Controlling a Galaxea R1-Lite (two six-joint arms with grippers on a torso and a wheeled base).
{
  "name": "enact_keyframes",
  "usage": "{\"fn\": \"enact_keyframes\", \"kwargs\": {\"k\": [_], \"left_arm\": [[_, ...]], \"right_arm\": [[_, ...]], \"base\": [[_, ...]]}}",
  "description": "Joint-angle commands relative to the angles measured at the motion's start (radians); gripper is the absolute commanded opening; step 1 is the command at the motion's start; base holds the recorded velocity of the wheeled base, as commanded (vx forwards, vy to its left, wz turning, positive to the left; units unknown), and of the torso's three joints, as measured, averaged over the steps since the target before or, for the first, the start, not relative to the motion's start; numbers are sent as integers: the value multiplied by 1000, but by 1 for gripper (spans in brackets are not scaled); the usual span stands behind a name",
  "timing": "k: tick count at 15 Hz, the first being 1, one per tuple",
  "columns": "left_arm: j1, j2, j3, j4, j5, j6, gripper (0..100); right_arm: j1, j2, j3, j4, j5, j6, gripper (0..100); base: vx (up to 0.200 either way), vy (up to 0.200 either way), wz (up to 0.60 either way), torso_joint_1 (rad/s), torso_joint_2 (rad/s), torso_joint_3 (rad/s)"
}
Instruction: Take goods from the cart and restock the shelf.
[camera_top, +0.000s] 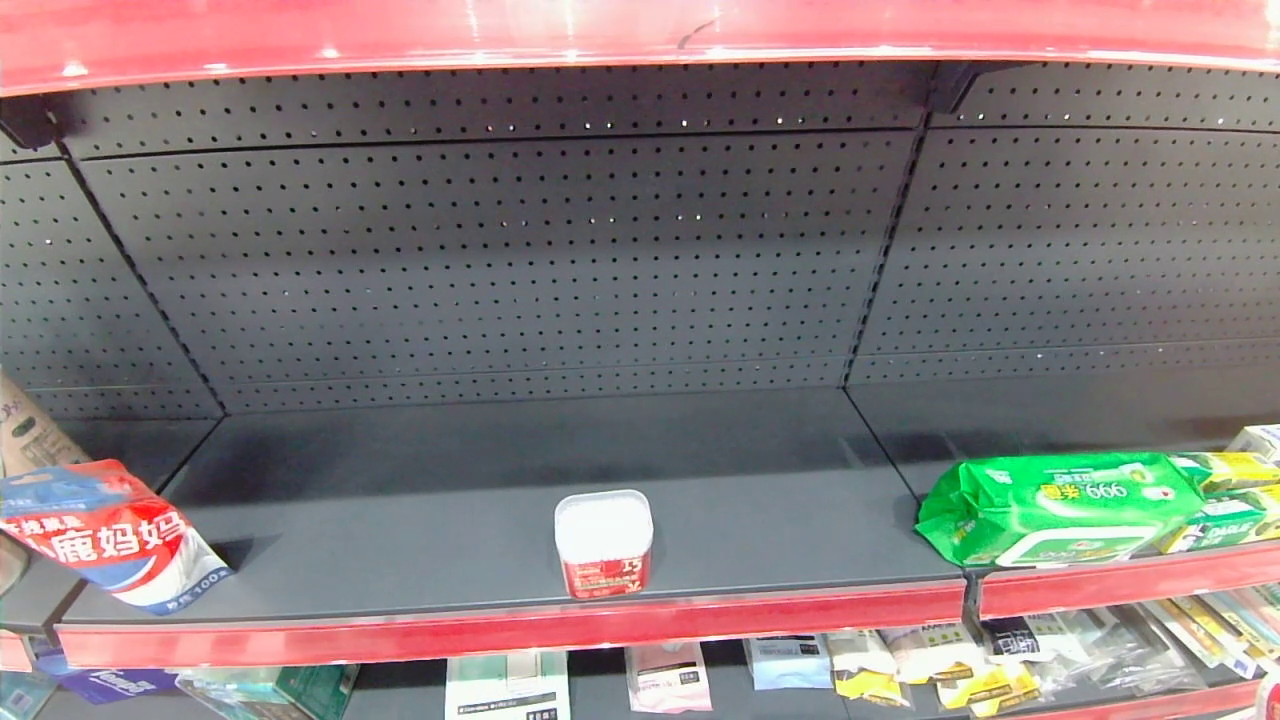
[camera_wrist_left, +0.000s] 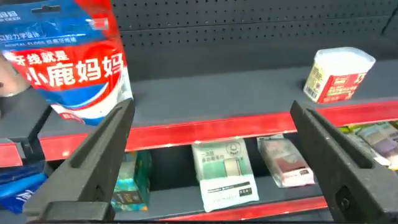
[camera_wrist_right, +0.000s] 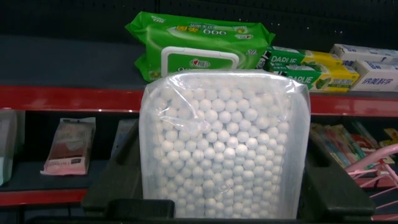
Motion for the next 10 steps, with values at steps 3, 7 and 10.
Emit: {"fn": "enact_keyframes", "kwargs": {"k": [3,7,10], "left_arm": [[-3,0,0,6,20,-17,100],[-3,0,0,6,40,-32,100],[-3,-2,-2,7,37,-25,100]], "right_arm": [[-1,2,1,-2,-1,-2,0],[-1,2,1,-2,-3,1,0],[-1,2,1,-2,-7,7,0]], "base": [[0,0,0,0,0,0],[0,0,0,0,0,0],[0,0,0,0,0,0]]}}
